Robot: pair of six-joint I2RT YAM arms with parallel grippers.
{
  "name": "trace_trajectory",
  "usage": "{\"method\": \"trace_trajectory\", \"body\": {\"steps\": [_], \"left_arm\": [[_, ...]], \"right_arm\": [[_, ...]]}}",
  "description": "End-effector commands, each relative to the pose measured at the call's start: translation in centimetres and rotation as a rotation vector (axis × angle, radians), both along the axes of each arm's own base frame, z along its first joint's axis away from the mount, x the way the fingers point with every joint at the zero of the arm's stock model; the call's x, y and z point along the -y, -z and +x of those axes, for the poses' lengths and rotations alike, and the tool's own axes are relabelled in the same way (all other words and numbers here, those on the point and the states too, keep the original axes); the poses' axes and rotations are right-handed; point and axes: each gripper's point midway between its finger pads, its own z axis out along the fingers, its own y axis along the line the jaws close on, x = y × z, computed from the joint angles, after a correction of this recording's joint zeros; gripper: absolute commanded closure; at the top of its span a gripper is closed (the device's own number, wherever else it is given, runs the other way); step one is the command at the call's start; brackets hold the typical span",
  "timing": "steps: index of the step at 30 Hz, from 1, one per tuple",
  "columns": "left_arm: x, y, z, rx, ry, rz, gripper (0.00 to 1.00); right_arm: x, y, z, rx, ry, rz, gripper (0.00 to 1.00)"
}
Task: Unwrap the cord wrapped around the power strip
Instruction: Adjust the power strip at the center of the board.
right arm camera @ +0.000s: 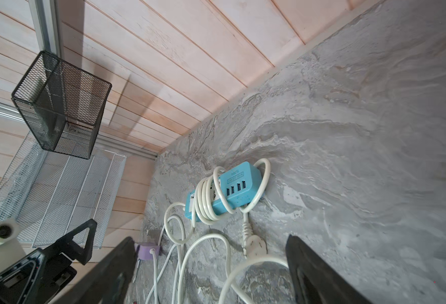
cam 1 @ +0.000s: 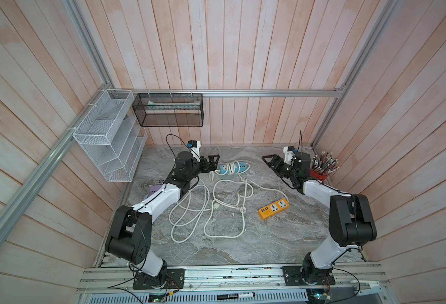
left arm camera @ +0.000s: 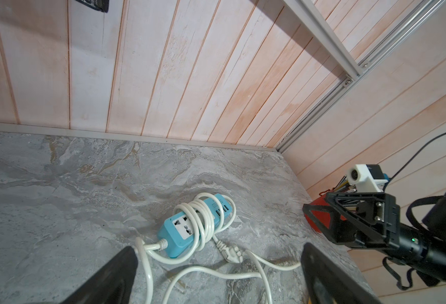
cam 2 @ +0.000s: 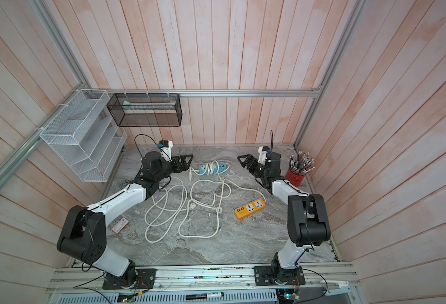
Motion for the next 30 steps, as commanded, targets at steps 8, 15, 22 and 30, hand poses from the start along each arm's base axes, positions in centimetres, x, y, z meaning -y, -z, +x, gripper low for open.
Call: {"method": "trace_trajectory", "body": {"steps": [8, 15, 22, 30], "left_arm": [[1.7, 1.3, 9.1, 0.116, -0.017, 0.137, 1.00], [4.3, 5.9, 14.5, 0.070, 0.060, 0.233, 1.00], [9.4, 9.0, 17.0, 0.057, 0.232, 0.226, 1.00], [14.6, 12.0, 17.8, 0.060, 0.349, 0.264, 1.00]], "right_arm": [[-1.5, -5.2, -4.7, 0.164, -0.043, -0.042, 0.18], [-1.2, -7.5, -10.6, 0.204, -0.049, -0.073, 0.17], [-0.8, -8.6, -13.5, 0.226, -0.062, -0.069, 0.16], [-0.3, -7.6, -15.7, 0.215, -0.061, -0.082, 0.16]]}}
